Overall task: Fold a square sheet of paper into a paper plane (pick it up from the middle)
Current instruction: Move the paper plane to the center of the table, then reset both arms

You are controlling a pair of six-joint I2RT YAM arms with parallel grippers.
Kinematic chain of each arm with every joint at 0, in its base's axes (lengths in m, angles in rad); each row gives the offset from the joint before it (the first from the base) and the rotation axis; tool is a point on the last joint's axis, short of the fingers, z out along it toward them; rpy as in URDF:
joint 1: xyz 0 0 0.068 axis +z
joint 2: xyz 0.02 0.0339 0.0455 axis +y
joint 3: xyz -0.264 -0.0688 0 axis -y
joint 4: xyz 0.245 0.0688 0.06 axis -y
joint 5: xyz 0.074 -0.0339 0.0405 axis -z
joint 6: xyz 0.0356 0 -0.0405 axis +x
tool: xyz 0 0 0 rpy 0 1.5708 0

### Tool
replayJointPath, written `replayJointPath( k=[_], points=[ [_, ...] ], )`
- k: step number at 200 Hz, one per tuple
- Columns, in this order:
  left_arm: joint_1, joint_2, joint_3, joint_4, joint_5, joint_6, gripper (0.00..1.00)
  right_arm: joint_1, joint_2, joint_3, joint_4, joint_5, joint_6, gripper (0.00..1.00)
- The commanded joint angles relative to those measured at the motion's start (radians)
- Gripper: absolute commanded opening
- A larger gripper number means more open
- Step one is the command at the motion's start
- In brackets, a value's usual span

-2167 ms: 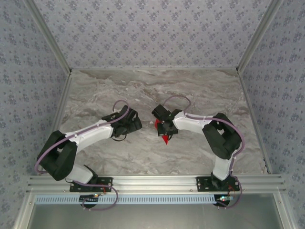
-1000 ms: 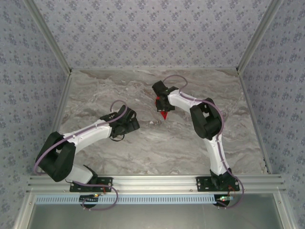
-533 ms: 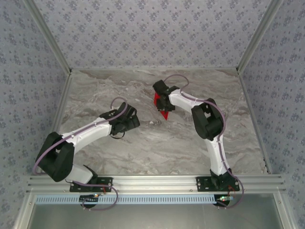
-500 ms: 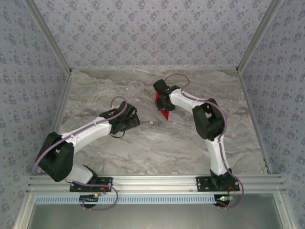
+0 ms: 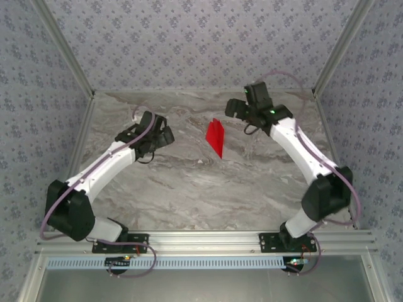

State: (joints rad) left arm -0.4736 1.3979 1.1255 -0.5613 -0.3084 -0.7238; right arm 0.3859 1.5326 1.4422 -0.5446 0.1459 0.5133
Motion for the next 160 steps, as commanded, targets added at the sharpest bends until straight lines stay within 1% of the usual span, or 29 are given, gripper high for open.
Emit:
replayJointPath(
  k=[1, 23, 39, 56, 74, 80, 85, 101, 117, 132, 151, 160],
  points=[
    [0.066, -0.065, 0.007, -0.002, -0.067, 0.123, 0.99, -0.057, -0.127, -0.15, 0.102, 0.161, -0.057, 1.0],
    [0.139, -0.134, -0.089, 0.092, -0.08, 0.178, 0.99, -0.138, -0.25, -0.325, 0.168, 0.275, -0.094, 1.0],
    [0.186, -0.194, -0.168, 0.171, -0.127, 0.199, 0.99, -0.203, -0.314, -0.441, 0.22, 0.339, -0.12, 1.0],
    [0.231, -0.245, -0.266, 0.253, -0.18, 0.227, 0.99, -0.267, -0.369, -0.564, 0.31, 0.362, -0.145, 1.0],
    [0.263, -0.29, -0.384, 0.368, -0.26, 0.274, 0.99, -0.334, -0.417, -0.716, 0.438, 0.358, -0.164, 1.0],
    [0.266, -0.306, -0.433, 0.427, -0.264, 0.312, 0.99, -0.347, -0.428, -0.765, 0.494, 0.361, -0.178, 1.0],
    [0.268, -0.319, -0.47, 0.48, -0.295, 0.342, 0.99, -0.351, -0.436, -0.805, 0.539, 0.372, -0.194, 1.0],
    [0.281, -0.352, -0.573, 0.596, -0.339, 0.388, 0.99, -0.361, -0.442, -0.909, 0.652, 0.398, -0.224, 1.0],
    [0.307, -0.367, -0.648, 0.676, -0.335, 0.434, 0.99, -0.374, -0.418, -0.977, 0.74, 0.379, -0.249, 1.0],
    [0.345, -0.351, -0.684, 0.721, -0.315, 0.457, 0.99, -0.383, -0.378, -1.022, 0.828, 0.343, -0.278, 1.0],
    [0.387, -0.307, -0.741, 0.849, -0.269, 0.493, 0.99, -0.384, -0.319, -1.069, 0.97, 0.306, -0.316, 1.0],
    [0.402, -0.282, -0.769, 0.93, -0.213, 0.519, 0.99, -0.384, -0.297, -1.076, 1.014, 0.29, -0.344, 1.0]
  ],
)
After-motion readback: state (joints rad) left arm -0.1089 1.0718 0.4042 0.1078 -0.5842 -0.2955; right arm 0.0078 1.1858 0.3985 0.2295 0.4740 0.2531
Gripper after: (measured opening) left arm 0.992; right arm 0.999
